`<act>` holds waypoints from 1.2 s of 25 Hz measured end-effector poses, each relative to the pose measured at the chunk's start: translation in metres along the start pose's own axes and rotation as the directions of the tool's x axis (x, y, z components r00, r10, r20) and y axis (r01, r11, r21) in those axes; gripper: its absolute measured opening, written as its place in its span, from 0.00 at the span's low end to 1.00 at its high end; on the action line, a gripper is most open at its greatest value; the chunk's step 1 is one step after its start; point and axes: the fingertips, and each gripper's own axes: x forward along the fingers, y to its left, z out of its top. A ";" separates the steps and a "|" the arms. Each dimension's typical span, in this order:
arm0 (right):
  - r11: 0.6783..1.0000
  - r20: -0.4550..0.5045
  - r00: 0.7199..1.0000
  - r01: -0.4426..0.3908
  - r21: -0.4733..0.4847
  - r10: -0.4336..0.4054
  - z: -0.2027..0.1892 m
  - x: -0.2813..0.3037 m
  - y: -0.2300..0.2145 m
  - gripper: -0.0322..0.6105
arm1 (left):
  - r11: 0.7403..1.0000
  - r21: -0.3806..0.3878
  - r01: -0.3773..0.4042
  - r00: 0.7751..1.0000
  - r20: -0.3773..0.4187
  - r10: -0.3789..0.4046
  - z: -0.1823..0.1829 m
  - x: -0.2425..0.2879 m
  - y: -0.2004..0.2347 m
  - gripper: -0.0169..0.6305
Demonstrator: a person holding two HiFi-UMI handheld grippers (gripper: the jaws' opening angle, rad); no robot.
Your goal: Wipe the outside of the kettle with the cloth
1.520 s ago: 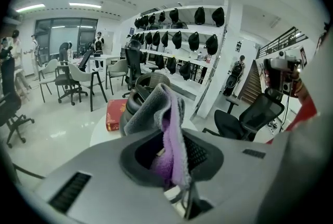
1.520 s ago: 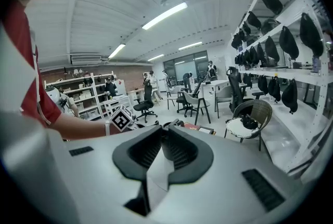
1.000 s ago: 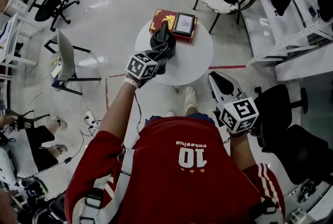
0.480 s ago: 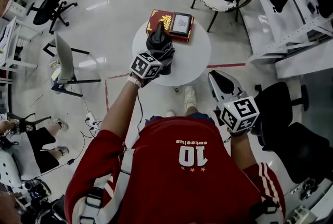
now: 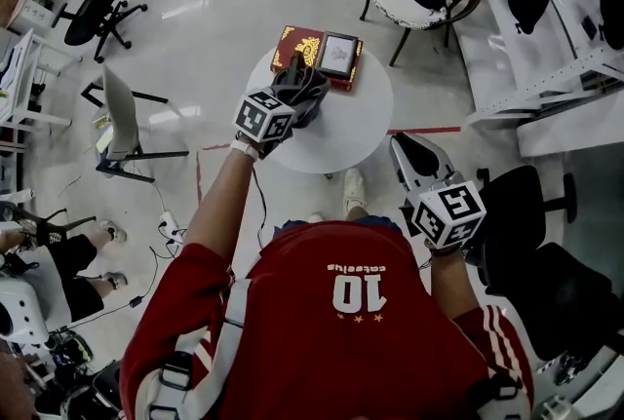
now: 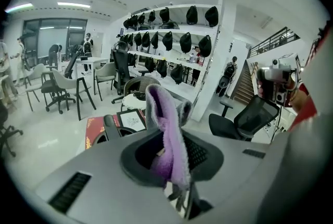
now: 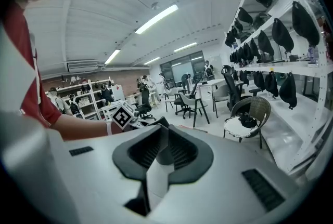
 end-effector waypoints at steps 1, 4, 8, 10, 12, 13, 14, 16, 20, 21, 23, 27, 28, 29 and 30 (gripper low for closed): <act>1.000 0.000 1.000 -0.006 -0.001 0.006 0.003 0.004 -0.004 0.13 | 1.000 -0.003 -0.005 1.000 0.010 0.005 0.005 -0.002 0.003 0.12; 0.999 -0.002 1.000 -0.031 -0.009 0.031 0.014 0.018 -0.016 0.13 | 1.000 -0.005 -0.014 0.998 0.058 0.014 0.024 -0.011 0.006 0.12; 0.997 -0.007 0.997 -0.075 -0.020 0.074 0.030 0.042 -0.037 0.13 | 0.998 -0.019 -0.055 0.990 0.125 0.057 0.046 -0.027 0.019 0.12; 0.995 -0.008 0.995 -0.101 -0.026 0.101 0.039 0.055 -0.044 0.13 | 0.996 -0.045 -0.083 0.984 0.156 0.089 0.056 -0.037 0.032 0.12; 0.991 -0.012 0.992 -0.129 -0.035 0.128 0.047 0.066 -0.049 0.13 | 0.990 -0.057 -0.127 0.976 0.168 0.135 0.061 -0.049 0.048 0.12; 0.989 -0.017 0.990 -0.142 -0.042 0.141 0.050 0.071 -0.051 0.13 | 0.986 -0.058 -0.155 0.972 0.168 0.163 0.063 -0.056 0.056 0.12; 0.987 -0.024 0.988 -0.153 -0.049 0.152 0.052 0.075 -0.052 0.13 | 0.982 -0.056 -0.182 0.967 0.169 0.189 0.064 -0.062 0.065 0.12; 0.984 -0.043 0.986 -0.166 -0.061 0.163 0.054 0.085 -0.054 0.13 | 0.973 -0.052 -0.225 0.958 0.172 0.230 0.066 -0.075 0.081 0.12; 0.987 -0.058 0.987 -0.152 -0.057 0.148 0.054 0.099 -0.045 0.13 | 0.964 -0.031 -0.263 0.949 0.172 0.265 0.063 -0.094 0.114 0.12; 0.989 -0.054 0.989 -0.141 -0.047 0.138 0.054 0.101 -0.042 0.13 | 0.964 -0.015 -0.264 0.951 0.161 0.263 0.060 -0.095 0.121 0.12; 0.993 -0.048 0.992 -0.121 -0.020 0.119 0.053 0.104 -0.033 0.13 | 0.967 0.024 -0.253 0.961 0.123 0.248 0.051 -0.093 0.134 0.12; 0.996 -0.062 0.994 -0.086 -0.005 0.085 0.042 0.109 -0.015 0.13 | 0.977 0.089 -0.192 0.981 0.055 0.187 0.029 -0.076 0.151 0.12; 0.997 -0.070 0.995 -0.075 -0.004 0.074 0.038 0.109 -0.013 0.13 | 0.981 0.088 -0.175 0.984 0.048 0.171 0.023 -0.069 0.155 0.12; 0.998 -0.076 0.995 -0.063 -0.002 0.063 0.034 0.109 -0.010 0.13 | 0.985 0.078 -0.156 0.987 0.049 0.153 0.018 -0.063 0.159 0.12; 0.999 -0.082 0.995 -0.050 0.000 0.050 0.031 0.108 -0.008 0.13 | 0.989 0.062 -0.135 0.990 0.056 0.132 0.013 -0.056 0.162 0.12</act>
